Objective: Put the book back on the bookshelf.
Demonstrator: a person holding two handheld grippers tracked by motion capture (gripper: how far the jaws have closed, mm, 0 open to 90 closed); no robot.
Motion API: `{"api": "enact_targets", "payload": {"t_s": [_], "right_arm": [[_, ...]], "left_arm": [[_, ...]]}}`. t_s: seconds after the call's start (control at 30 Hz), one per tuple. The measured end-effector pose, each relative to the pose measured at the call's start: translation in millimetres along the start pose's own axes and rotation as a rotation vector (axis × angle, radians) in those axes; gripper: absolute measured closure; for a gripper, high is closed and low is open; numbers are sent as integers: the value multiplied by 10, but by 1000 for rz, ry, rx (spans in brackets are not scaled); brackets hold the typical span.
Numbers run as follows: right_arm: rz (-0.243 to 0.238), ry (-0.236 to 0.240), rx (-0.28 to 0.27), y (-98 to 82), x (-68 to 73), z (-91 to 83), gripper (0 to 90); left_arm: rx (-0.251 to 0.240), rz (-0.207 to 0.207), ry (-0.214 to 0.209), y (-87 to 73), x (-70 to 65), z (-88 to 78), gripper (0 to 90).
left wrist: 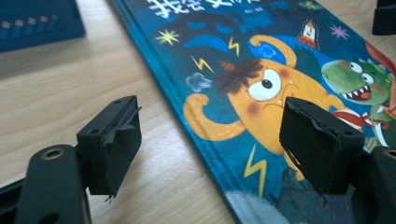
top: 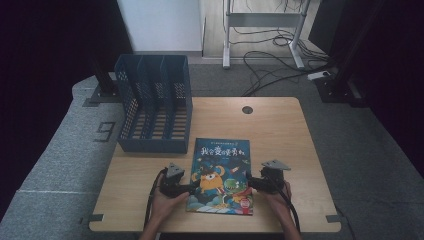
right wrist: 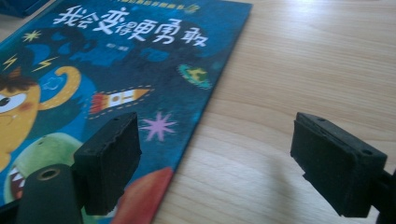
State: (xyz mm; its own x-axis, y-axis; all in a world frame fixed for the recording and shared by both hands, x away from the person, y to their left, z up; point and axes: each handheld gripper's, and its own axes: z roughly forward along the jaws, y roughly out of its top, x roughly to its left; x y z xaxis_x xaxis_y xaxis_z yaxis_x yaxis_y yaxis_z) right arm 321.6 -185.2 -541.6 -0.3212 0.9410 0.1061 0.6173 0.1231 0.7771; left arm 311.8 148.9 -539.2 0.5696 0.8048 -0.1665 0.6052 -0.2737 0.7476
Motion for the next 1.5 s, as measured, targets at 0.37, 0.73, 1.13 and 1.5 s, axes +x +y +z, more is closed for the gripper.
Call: {"api": "enact_targets", "payload": {"t_s": [0.37,0.73,1.13,1.5], "right_arm": [[-24,44,38,-47,188,136,157],[-27,71,40,-50,230,155,177],[-38,102,36,-53,283,155,241],[34,104,60,-34,251,72,349]], "left_arm": [[24,8,-19,43,-88,138,207],[50,7,-10,29,-114,187,201],[51,17,18,15,-152,179,220],[50,14,45,-7,-192,156,269]]}}
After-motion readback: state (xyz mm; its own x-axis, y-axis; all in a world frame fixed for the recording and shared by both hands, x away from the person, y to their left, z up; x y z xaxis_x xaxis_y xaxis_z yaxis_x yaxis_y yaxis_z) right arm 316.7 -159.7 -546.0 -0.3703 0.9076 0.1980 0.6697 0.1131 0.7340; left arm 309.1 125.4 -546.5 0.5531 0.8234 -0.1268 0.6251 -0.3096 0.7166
